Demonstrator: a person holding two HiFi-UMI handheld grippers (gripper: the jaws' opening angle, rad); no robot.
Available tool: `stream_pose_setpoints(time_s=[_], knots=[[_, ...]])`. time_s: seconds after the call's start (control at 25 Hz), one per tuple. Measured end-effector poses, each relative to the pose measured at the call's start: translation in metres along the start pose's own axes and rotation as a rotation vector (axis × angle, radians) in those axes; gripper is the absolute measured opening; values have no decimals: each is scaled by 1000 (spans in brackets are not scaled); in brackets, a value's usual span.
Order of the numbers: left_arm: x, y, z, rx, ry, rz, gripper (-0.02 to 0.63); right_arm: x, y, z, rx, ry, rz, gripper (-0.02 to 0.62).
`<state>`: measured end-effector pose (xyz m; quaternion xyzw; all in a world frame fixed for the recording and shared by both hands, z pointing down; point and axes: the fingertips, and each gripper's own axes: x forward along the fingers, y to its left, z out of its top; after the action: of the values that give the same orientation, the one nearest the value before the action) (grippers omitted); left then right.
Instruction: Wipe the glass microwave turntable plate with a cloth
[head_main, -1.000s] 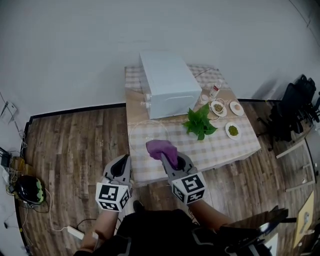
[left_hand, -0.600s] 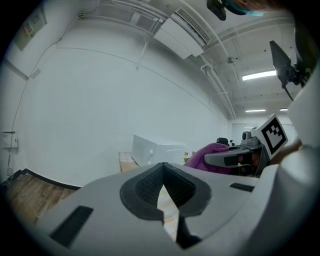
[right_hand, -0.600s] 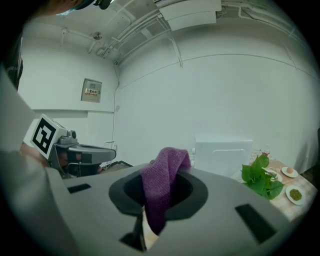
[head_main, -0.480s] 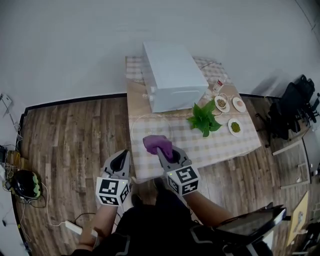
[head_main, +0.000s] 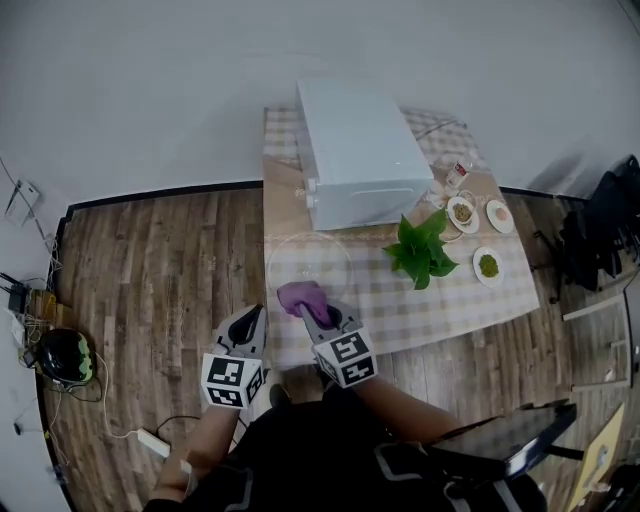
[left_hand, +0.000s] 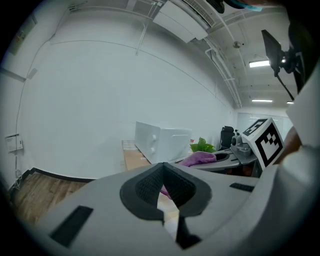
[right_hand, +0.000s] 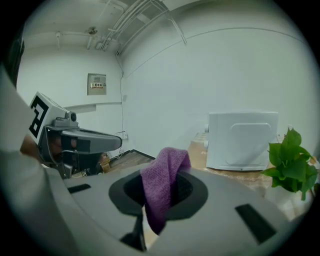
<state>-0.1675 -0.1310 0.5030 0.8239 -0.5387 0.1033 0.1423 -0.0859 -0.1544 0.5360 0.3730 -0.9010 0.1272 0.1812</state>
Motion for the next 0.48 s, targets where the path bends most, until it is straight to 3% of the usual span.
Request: stream_pose_setpoints(time_s=[0.48], knots=[[33, 4, -51, -9, 135, 26, 8, 58, 4, -66, -15, 142, 92, 55]])
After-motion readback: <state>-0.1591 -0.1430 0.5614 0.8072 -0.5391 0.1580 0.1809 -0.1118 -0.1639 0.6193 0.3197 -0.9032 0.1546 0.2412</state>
